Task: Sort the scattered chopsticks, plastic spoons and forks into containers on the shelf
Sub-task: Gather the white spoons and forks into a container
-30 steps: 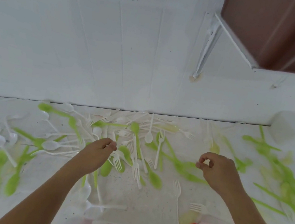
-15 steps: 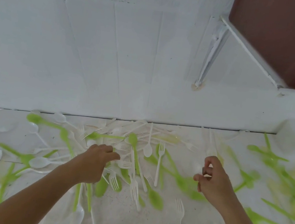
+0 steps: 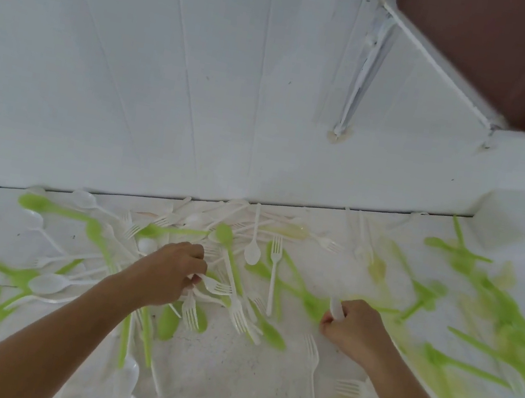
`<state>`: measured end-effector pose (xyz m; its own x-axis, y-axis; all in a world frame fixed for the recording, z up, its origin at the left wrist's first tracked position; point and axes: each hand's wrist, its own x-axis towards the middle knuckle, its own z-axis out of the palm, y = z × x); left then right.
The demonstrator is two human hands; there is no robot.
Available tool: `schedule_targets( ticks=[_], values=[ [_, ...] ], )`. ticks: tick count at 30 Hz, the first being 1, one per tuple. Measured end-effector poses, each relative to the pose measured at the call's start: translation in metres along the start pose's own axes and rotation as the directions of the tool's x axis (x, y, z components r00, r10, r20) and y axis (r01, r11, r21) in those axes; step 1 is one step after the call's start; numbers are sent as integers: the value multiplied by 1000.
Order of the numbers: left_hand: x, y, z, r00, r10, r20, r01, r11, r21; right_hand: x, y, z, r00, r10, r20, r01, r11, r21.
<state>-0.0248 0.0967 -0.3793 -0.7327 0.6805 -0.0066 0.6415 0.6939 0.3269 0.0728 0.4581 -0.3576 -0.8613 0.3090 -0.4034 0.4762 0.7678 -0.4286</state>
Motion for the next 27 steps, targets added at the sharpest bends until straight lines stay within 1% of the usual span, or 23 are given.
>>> schedule_targets(
  ticks=[2, 4, 7, 9, 11, 13, 17, 18, 20, 21, 22, 23, 24, 25, 26, 27],
  values=[
    [0, 3, -6, 999, 23, -41, -22, 1000, 21, -1, -1, 5, 999, -43, -5, 42, 999, -24],
    [-2, 3, -16, 998, 4, -67, 1, 998, 70, -3, -3, 11, 995, -101, -22, 100, 994, -37],
    [-6, 0, -29, 996, -29, -80, 41, 988, 151, -3, -17, 16, 978, -189, -91, 191, 981, 22],
    [-9, -1, -36, 997, -19, -74, 30, 988, 149, 1, -30, 16, 966, -232, -115, 238, 970, 40],
    [-13, -3, -42, 996, -33, -82, 40, 995, 94, 8, -45, 15, 959, -267, -93, 268, 963, -5],
    [-18, -4, -46, 993, -90, -72, 92, 995, 36, 16, -58, 17, 960, -271, -75, 269, 962, -38],
    [-27, -8, -49, 977, -212, -18, 210, 974, -84, 34, -79, 30, 987, -153, -44, 153, 988, -3],
    [-28, -7, -52, 963, -270, 13, 269, 951, -151, 36, -83, 34, 990, -137, -39, 136, 991, -10],
    [-31, -3, -63, 930, -362, 67, 362, 871, -333, 35, -89, 38, 990, -133, -55, 129, 989, -72],
    [-32, 0, -68, 919, -387, 70, 379, 824, -422, 33, -92, 39, 985, -151, -88, 142, 985, -95],
    [-33, 3, -73, 912, -406, 64, 382, 779, -497, 31, -94, 39, 977, -180, -117, 171, 982, -85],
    [-34, 5, -77, 907, -418, 51, 376, 748, -547, 28, -96, 39, 972, -209, -112, 205, 978, -41],
    [-34, 7, -80, 905, -423, 35, 364, 730, -579, 24, -99, 40, 967, -244, -68, 245, 970, 3],
    [-33, 9, -83, 905, -425, 21, 352, 719, -599, 18, -102, 42, 962, -272, 19, 272, 962, 4],
    [-32, 12, -84, 902, -432, 8, 344, 707, -618, 11, -106, 45, 949, -298, 104, 304, 952, -45],
    [-30, 15, -85, 895, -446, -7, 341, 693, -635, 5, -108, 48, 941, -303, 151, 322, 939, -119]
  ],
)
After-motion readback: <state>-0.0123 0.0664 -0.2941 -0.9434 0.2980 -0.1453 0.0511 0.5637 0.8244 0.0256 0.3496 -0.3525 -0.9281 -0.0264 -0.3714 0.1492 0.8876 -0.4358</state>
